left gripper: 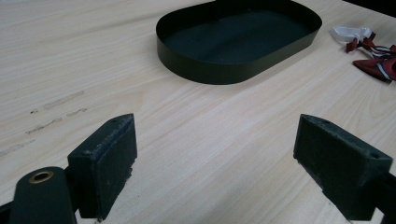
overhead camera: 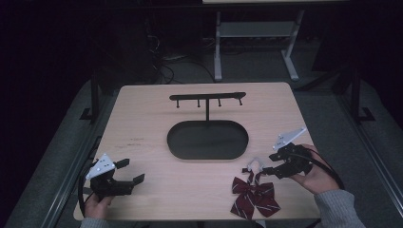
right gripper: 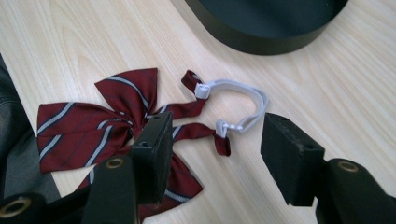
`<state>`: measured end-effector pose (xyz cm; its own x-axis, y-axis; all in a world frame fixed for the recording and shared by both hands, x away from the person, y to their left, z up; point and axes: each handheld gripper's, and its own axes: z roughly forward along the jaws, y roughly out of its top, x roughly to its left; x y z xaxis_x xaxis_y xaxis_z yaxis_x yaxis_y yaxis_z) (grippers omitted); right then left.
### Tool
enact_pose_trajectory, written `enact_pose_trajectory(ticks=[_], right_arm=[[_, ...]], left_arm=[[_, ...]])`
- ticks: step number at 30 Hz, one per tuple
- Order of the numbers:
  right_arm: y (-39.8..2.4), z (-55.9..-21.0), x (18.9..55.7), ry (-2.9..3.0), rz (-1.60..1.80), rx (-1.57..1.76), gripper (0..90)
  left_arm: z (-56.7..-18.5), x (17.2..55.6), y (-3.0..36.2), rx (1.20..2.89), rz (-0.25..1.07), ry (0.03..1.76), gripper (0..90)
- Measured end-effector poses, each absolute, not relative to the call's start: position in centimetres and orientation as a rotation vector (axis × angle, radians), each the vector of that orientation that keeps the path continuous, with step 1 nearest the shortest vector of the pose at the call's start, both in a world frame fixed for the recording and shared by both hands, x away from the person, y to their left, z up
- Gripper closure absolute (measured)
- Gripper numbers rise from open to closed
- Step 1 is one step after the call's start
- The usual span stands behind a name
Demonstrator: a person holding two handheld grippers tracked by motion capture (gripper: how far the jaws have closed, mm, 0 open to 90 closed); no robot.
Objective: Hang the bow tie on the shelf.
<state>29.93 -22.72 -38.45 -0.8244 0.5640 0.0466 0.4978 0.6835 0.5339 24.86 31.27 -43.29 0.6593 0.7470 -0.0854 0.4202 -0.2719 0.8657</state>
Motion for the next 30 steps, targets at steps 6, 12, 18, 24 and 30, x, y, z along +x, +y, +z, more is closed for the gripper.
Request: enact_pose_trajectory(ticks=[6, 12, 18, 24, 30], right_arm=[[-22.0, -38.8, 30.7, 2.788, 0.802, 0.880, 44.1], [-21.5, -39.4, 31.8, 2.811, 0.774, 0.893, 45.5], [-21.3, -39.7, 32.6, 2.824, 0.765, 0.905, 46.7], [-20.6, -40.3, 34.0, 2.834, 0.704, 0.908, 49.0], [-20.2, -41.1, 34.9, 2.848, 0.651, 0.942, 52.7]], left_arm=[[-43.3, 24.9, 31.3, 1.908, 0.423, 0.915, 13.1], [-43.3, 24.9, 31.3, 1.908, 0.423, 0.912, 13.1], [-43.3, 24.9, 31.2, 1.902, 0.420, 0.916, 13.1], [-43.2, 24.9, 31.2, 1.905, 0.419, 0.911, 13.1], [-43.2, 24.9, 31.2, 1.899, 0.417, 0.915, 13.1]])
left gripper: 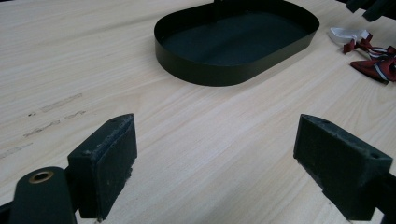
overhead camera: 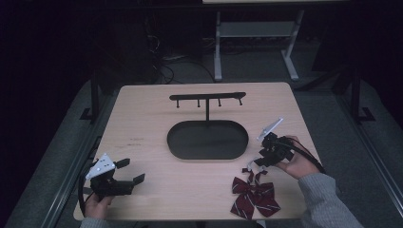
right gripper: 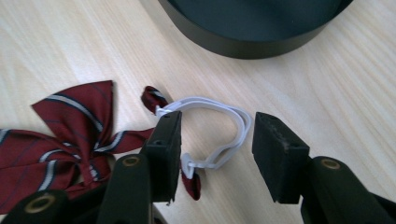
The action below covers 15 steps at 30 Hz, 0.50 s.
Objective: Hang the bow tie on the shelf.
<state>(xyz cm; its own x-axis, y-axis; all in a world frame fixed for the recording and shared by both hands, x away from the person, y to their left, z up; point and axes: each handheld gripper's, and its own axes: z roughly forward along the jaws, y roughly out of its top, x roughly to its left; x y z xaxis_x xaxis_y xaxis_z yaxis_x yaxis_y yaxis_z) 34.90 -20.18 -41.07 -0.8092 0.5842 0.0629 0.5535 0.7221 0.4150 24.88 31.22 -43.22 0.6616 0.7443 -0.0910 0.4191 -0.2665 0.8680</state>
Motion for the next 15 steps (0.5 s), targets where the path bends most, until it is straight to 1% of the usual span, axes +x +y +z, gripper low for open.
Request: enact_pose_trajectory(ticks=[6, 8, 15], right_arm=[[-20.2, -41.8, 35.4, 2.845, 0.632, 0.981, 55.1], [-20.3, -42.2, 35.7, 2.840, 0.627, 1.005, 57.3], [-20.2, -42.7, 36.1, 2.837, 0.584, 1.031, 59.2]], left_arm=[[-43.2, 24.9, 31.2, 1.906, 0.419, 0.908, 13.1], [-43.3, 24.9, 31.2, 1.902, 0.418, 0.914, 13.1], [-43.3, 25.0, 31.1, 1.910, 0.417, 0.913, 13.1]])
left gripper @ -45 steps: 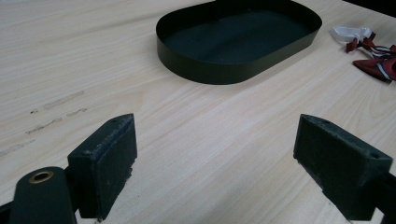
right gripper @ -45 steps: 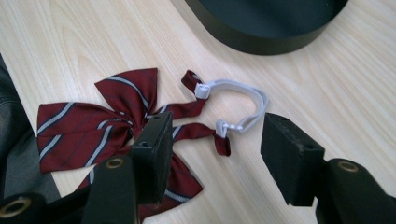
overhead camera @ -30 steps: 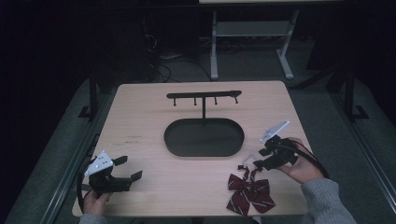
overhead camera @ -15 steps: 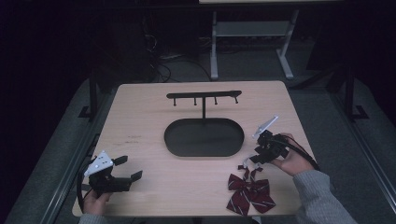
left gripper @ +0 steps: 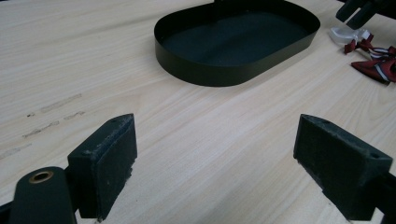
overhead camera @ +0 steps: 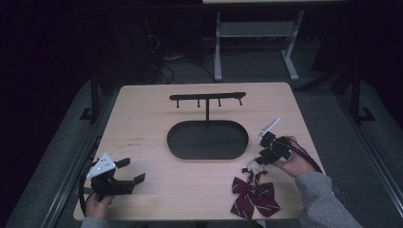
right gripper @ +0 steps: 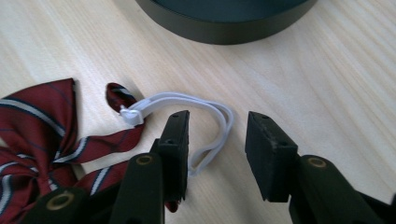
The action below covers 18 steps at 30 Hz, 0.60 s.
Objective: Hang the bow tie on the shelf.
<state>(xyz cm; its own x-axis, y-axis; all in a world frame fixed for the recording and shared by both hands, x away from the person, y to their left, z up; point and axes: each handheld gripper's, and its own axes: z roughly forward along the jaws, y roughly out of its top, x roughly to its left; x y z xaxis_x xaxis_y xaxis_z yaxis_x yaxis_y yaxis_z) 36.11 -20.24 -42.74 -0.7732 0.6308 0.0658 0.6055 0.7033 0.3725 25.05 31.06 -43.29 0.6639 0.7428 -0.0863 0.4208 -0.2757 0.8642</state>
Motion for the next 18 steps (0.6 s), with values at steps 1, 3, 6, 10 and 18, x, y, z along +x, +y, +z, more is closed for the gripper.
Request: enact_pose_trajectory(ticks=[1, 3, 6, 10, 18], right_arm=[[-20.2, -42.8, 36.2, 2.839, 0.586, 1.032, 59.4], [-20.2, -43.0, 36.3, 2.839, 0.567, 1.042, 59.9], [-20.1, -43.2, 36.3, 2.846, 0.560, 1.047, 60.0], [-19.8, -43.4, 36.5, 2.845, 0.546, 1.057, 62.7], [-19.8, -44.3, 36.4, 2.847, 0.542, 1.075, 71.4]], left_arm=[[-43.3, 25.1, 31.1, 1.910, 0.416, 0.913, 13.1], [-43.3, 25.0, 31.1, 1.906, 0.416, 0.916, 13.1], [-43.3, 25.0, 31.1, 1.909, 0.419, 0.915, 13.1], [-43.3, 25.1, 31.1, 1.909, 0.421, 0.914, 13.1], [-43.3, 25.0, 31.0, 1.907, 0.415, 0.911, 13.1]])
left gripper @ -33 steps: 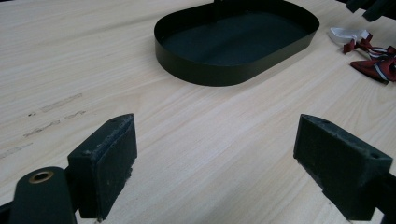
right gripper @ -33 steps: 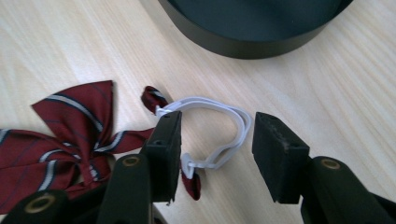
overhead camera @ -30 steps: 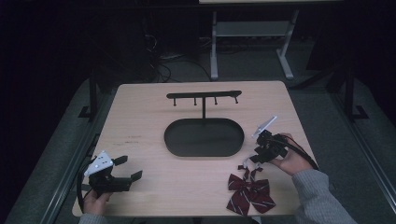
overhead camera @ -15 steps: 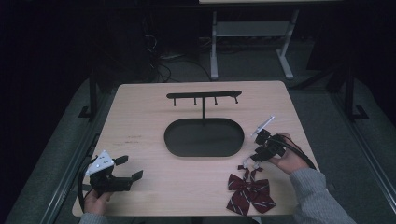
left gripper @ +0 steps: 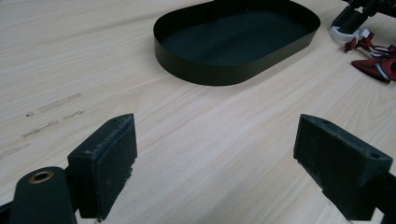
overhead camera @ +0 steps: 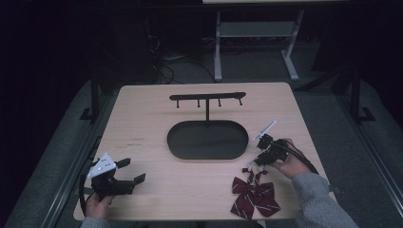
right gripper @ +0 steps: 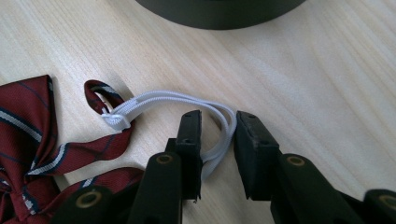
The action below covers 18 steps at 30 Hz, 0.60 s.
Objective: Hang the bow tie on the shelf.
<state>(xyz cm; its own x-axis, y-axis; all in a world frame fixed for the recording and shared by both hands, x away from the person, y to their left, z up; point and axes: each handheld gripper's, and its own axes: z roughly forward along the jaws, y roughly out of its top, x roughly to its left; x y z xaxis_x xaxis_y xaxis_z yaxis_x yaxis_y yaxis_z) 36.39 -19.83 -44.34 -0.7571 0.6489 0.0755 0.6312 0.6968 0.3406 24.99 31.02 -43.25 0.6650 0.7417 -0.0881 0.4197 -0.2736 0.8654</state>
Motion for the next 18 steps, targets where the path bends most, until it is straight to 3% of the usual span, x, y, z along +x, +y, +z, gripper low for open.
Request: enact_pose_trajectory(ticks=[10, 18], right_arm=[[-19.59, -44.33, 36.05, 2.836, 0.513, 1.047, 86.3], [-19.28, -43.74, 35.57, 2.852, 0.510, 0.993, 87.7]], left_arm=[[-43.19, 24.88, 31.05, 1.908, 0.422, 0.905, 13.1], [-43.21, 24.88, 30.99, 1.913, 0.420, 0.905, 13.1]])
